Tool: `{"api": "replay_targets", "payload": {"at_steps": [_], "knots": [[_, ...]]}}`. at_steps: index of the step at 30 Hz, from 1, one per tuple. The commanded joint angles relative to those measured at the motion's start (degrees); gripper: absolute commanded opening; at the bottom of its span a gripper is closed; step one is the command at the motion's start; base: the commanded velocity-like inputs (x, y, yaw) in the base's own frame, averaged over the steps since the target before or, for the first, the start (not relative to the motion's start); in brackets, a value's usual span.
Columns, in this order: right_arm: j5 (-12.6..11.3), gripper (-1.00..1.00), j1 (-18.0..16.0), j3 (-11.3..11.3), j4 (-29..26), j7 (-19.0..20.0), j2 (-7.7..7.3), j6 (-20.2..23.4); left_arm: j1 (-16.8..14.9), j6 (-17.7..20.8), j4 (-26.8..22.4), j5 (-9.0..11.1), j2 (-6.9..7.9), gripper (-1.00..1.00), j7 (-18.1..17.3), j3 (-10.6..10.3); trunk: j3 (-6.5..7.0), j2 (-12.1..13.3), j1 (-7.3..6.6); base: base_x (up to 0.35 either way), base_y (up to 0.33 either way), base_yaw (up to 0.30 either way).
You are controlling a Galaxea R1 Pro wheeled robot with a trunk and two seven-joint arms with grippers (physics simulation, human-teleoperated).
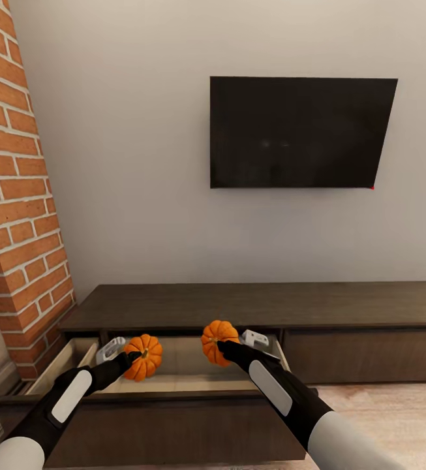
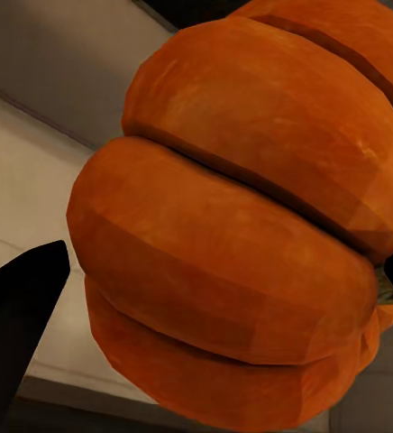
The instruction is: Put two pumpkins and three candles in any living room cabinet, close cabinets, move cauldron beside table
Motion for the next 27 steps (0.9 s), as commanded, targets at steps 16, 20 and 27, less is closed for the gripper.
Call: {"api": "replay_targets", "payload": {"at_steps": [16, 20, 27], "knots": [[0.26, -1.0, -1.24, 0.15, 5.11, 0.07, 3.58, -4.19, -0.02, -0.17, -0.62, 0.17, 0.02, -1.0, 0.24, -0.09, -0.07, -0.03, -0.01, 0.0, 0.0, 0.0], [1.87, -1.0, -2.61, 0.15, 7.56, 0.07, 4.17, -4.58, -0.02, -0.19, -0.65, 0.17, 0.07, -1.0, 0.24, -0.16, -0.07, -0.03, -0.01, 0.0, 0.0, 0.0], [2.67, -1.0, -6.35, 0.15, 16.6, 0.41, 4.55, -7.8, -0.1, -0.26, -0.74, 0.17, 0.01, -1.0, 0.24, -0.19, -0.07, -0.03, -0.01, 0.12, 0.0, 0.0]]}}
